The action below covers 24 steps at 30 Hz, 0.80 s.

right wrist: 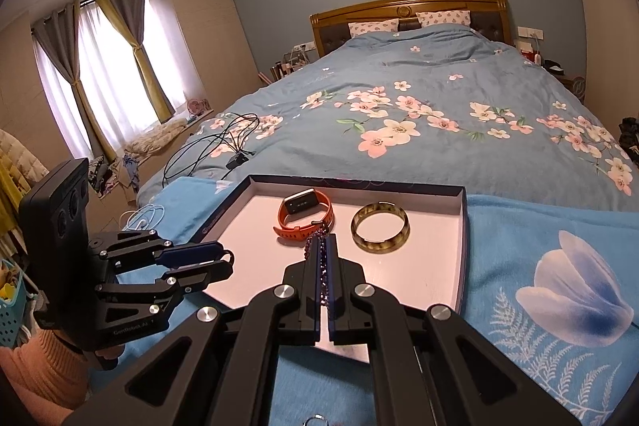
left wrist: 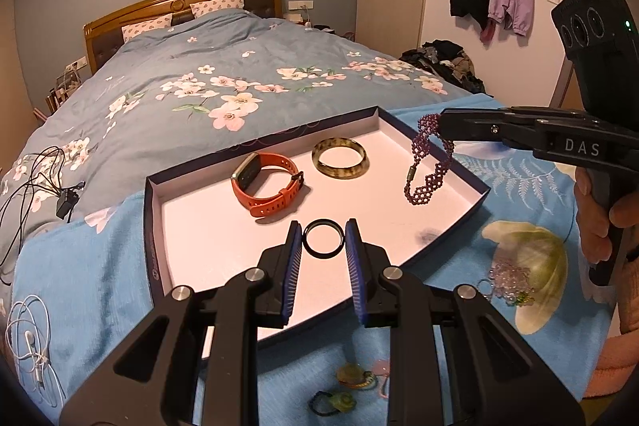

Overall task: Organize jewelry
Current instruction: 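Carry the black ring with the left tool while the right tool lays the purple bracelet in the box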

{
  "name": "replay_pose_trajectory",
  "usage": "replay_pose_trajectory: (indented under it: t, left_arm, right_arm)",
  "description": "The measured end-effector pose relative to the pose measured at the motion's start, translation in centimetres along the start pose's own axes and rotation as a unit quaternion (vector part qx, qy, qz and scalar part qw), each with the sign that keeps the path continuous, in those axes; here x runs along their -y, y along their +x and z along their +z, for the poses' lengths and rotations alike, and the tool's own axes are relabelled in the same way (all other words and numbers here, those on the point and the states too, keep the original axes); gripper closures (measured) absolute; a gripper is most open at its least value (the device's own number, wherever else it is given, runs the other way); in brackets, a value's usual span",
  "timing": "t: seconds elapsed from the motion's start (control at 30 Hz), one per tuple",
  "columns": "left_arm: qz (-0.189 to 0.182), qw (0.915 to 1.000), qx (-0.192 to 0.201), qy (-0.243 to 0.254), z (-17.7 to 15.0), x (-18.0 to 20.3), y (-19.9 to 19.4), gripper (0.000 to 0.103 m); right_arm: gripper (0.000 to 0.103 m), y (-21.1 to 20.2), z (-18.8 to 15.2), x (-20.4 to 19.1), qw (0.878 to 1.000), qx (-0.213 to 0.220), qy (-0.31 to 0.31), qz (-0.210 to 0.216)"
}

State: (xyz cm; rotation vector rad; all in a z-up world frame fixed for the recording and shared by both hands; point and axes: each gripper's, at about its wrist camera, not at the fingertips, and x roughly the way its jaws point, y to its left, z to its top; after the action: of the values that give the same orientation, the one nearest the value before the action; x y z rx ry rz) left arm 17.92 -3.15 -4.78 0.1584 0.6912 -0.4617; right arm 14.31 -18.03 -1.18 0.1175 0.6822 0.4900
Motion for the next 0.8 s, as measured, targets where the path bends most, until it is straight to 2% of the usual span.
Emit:
replay_pose_trajectory:
  t: [0.8]
  left_arm:
    - [0.020, 0.9991, -0.037, -0.005, 0.9, -2.2, 4.7, 0.081]
  right_arm:
    - [0.102, 5.7, 1.5, 1.2, 0.998, -0.032, 0.053, 0.013]
